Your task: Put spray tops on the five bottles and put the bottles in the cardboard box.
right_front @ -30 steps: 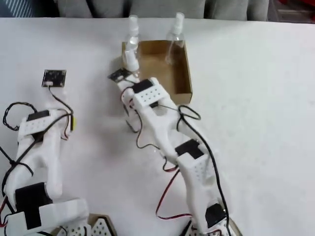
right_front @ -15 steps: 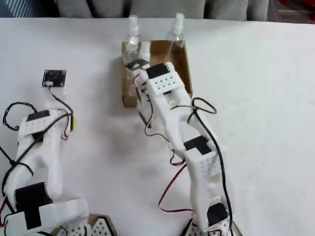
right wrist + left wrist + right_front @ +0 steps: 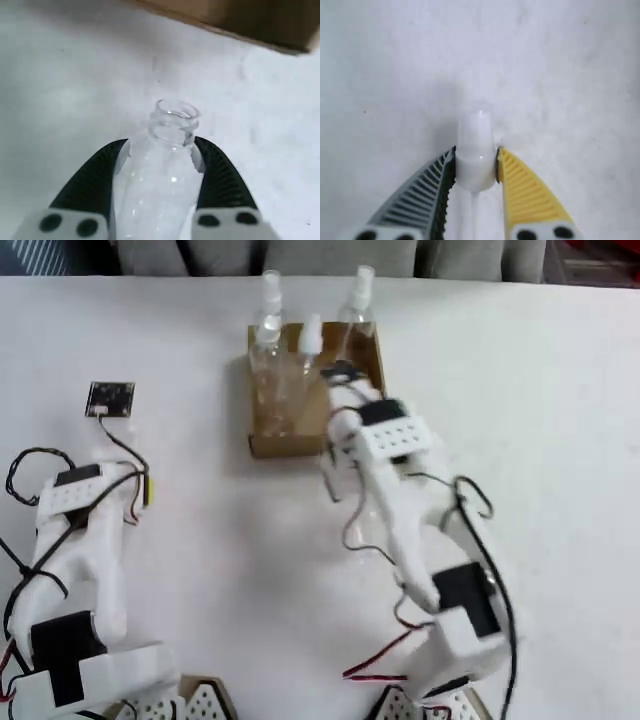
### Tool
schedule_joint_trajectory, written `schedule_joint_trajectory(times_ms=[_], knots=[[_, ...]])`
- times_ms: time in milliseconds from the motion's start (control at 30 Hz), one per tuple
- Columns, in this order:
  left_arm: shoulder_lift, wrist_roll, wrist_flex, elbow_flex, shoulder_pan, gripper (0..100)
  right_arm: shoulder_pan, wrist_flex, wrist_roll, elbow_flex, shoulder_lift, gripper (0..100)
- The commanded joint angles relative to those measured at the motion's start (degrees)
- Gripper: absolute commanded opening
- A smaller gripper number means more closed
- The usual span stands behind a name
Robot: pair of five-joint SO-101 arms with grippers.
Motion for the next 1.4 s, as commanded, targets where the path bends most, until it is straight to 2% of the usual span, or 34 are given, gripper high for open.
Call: schedule_joint_trajectory(times_ms=[0,300,633,1033,1367], knots=[[-0.1,0.1,-1.5,-3.0,-0.3,2,3.1,-4.8,-1.1,6.7,-8.5,1.7],[-0.1,0.1,-1.4,-3.0,-0.3,2,3.6,-12.7,-0.7,24.1,-23.5,1.7],[-0.1,0.1,-1.1,-2.8,-0.5,2,12.5,-15.4,-0.8,34.8,-37.5,1.7],[-0.1,0.0,0.0,-2.8,-0.5,2,12.3,-25.1,-0.9,47.2,-51.1,1.7],[-0.7,0.5,0.1,-3.3,-0.2,2,12.3,-41.6,-1.0,59.3,-60.3,1.8]])
